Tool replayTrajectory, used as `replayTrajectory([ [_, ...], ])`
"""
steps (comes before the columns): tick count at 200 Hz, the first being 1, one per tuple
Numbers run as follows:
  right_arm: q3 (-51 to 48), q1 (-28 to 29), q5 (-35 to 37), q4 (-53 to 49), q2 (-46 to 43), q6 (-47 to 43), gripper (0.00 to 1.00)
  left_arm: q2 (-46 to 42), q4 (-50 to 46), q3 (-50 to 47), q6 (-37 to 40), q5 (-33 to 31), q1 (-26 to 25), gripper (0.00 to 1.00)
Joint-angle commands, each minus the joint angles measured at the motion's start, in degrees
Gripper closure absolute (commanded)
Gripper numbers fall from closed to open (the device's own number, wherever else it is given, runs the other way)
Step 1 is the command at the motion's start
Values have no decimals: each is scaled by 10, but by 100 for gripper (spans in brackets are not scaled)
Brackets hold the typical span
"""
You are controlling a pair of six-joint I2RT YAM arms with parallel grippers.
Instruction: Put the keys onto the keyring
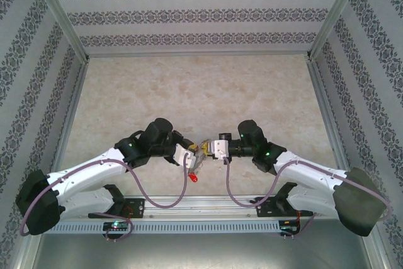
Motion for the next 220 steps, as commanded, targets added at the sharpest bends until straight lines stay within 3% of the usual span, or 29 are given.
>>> replayTrajectory([
  [1, -10, -2, -4, 33, -17, -5, 100, -5, -1, -9, -14, -7, -10, 100],
  [57, -12, 0, 5, 35, -12, -11, 100, -5, 14, -12, -51, -1, -10, 100],
  [83, -13, 1, 4, 38, -9, -11, 100, -4, 26, -12, -82, 14, -10, 80],
  [117, -13, 0, 2, 38, -4, -13, 100, -7, 62, -23, -132, 33, -8, 65],
  [175, -11, 0, -3, 50, 5, -9, 100, -7, 171, -69, -222, 27, -3, 64],
  [205, -12, -1, -4, 52, 7, -7, 100, -13, 229, -95, -256, 11, -1, 75],
  [220, -15, -1, -3, 52, 8, -6, 100, -16, 239, -98, -264, 4, -1, 77],
])
